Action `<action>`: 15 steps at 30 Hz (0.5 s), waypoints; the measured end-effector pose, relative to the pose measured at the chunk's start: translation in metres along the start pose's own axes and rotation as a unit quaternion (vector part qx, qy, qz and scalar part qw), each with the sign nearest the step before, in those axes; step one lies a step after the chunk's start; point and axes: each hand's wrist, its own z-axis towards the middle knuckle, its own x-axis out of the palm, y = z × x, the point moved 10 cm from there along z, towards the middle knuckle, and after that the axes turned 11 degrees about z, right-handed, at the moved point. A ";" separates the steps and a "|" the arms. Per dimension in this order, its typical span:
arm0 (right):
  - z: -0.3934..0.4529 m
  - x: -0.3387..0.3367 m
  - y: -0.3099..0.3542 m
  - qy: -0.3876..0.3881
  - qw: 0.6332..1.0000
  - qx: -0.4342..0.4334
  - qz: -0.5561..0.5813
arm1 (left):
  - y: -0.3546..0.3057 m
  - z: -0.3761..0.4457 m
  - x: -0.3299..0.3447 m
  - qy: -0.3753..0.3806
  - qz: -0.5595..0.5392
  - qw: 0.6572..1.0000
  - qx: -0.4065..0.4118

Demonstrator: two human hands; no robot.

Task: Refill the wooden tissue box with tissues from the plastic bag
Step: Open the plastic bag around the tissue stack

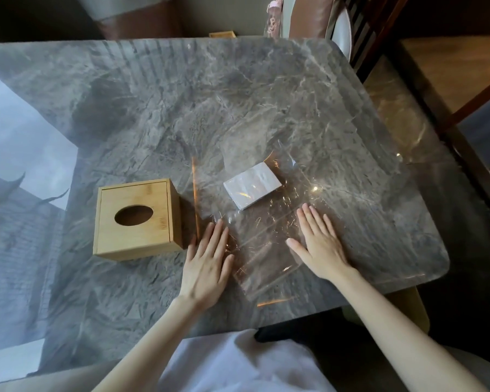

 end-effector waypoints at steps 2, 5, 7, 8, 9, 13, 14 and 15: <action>0.003 -0.006 0.000 0.006 1.000 -0.007 0.011 | 0.003 0.001 0.001 0.004 0.012 1.000 0.019; 0.001 -0.020 0.017 -0.045 0.998 0.004 0.043 | 0.009 0.004 0.001 0.015 0.010 0.999 0.031; -0.005 -0.025 0.045 -0.103 0.986 0.004 0.129 | 0.011 0.003 0.004 0.018 0.008 0.999 0.043; -0.008 -0.021 0.060 -0.120 0.976 0.005 0.181 | 0.011 0.002 0.005 0.016 0.009 0.999 0.047; -0.012 -0.015 0.076 -0.128 0.967 0.001 0.220 | 0.011 0.002 0.006 0.014 0.009 0.999 0.050; -0.024 0.014 0.133 -0.142 0.970 -0.055 0.188 | 0.011 0.002 -0.001 0.002 -0.013 0.999 0.049; -0.025 0.022 0.138 -0.134 0.974 -0.054 0.177 | 0.011 0.002 0.000 0.000 -0.018 0.998 0.053; -0.026 0.027 0.140 -0.132 0.976 -0.051 0.168 | 0.010 0.002 0.000 0.000 -0.021 0.998 0.058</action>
